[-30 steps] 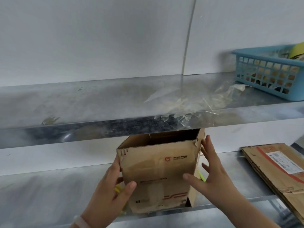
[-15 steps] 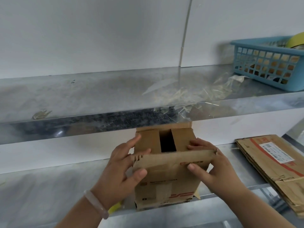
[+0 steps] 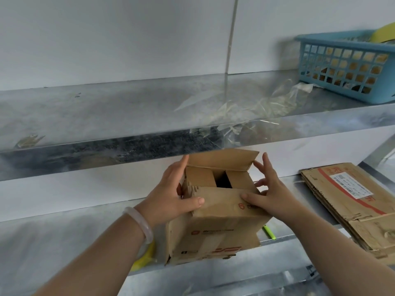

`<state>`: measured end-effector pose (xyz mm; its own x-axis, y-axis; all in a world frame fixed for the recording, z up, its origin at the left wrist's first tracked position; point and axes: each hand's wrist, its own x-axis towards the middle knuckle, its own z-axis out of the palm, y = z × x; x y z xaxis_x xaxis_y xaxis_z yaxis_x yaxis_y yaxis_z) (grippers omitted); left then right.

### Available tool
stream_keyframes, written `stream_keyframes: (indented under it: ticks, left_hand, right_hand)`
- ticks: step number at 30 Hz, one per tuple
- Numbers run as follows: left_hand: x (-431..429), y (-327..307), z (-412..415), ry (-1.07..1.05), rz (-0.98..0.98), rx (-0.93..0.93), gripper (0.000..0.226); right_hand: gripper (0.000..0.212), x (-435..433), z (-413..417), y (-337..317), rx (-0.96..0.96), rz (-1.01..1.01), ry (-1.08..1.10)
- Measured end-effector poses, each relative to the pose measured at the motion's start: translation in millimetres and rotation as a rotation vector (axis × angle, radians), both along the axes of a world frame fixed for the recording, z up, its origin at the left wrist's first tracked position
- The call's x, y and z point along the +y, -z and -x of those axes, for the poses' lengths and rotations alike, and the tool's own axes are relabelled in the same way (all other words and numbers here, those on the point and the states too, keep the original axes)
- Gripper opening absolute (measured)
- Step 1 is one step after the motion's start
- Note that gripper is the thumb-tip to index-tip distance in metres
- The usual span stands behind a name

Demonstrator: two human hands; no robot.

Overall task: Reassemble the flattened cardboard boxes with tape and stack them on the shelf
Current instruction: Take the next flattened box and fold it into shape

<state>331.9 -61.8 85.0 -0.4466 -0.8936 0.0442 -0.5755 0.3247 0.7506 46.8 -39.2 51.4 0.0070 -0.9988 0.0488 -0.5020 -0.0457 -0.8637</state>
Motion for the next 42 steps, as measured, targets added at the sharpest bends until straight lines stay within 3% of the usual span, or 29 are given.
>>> stream_keyframes:
  ticks: [3, 6, 8, 14, 18, 23, 28, 33, 42]
  left_hand:
    - [-1.4, 3.1, 2.8, -0.037, 0.090, 0.065, 0.089]
    - [-0.6, 9.1, -0.3, -0.040, 0.145, 0.082, 0.055]
    - [0.7, 19.6, -2.3, -0.058, 0.143, 0.052, 0.046]
    - [16.6, 52.4, -6.7, -0.147, -0.019, 0.095, 0.033]
    - [23.4, 56.8, -4.4, -0.170, -0.049, 0.132, 0.037]
    - [21.0, 52.5, -2.8, -0.151, -0.060, 0.068, 0.042]
    - [20.0, 51.0, -9.0, -0.110, 0.133, -0.075, 0.043]
    - [21.4, 48.2, -14.4, -0.188, 0.125, -0.056, 0.039]
    - [19.4, 46.2, -14.7, -0.148, 0.116, -0.141, 0.042]
  right_hand:
    - [0.109, 0.1, -0.3, 5.4, -0.078, 0.018, 0.034]
    - [0.054, 4.4, -0.5, 10.4, -0.068, 0.142, 0.059]
    - [0.030, 11.5, 0.0, 17.3, -0.070, 0.181, 0.034]
    - [0.054, 32.5, -9.0, 26.6, -0.149, -0.043, -0.046]
    - [0.053, 29.2, -15.0, 26.3, -0.008, -0.049, -0.064]
    - [0.068, 27.6, -15.7, 19.2, 0.190, -0.024, -0.093]
    - [0.067, 30.3, -15.2, 20.8, 0.302, 0.033, -0.120]
    - [0.068, 24.4, -23.7, 20.9, 0.260, -0.002, -0.155]
    - [0.062, 24.1, -18.4, 21.8, 0.269, -0.025, -0.176]
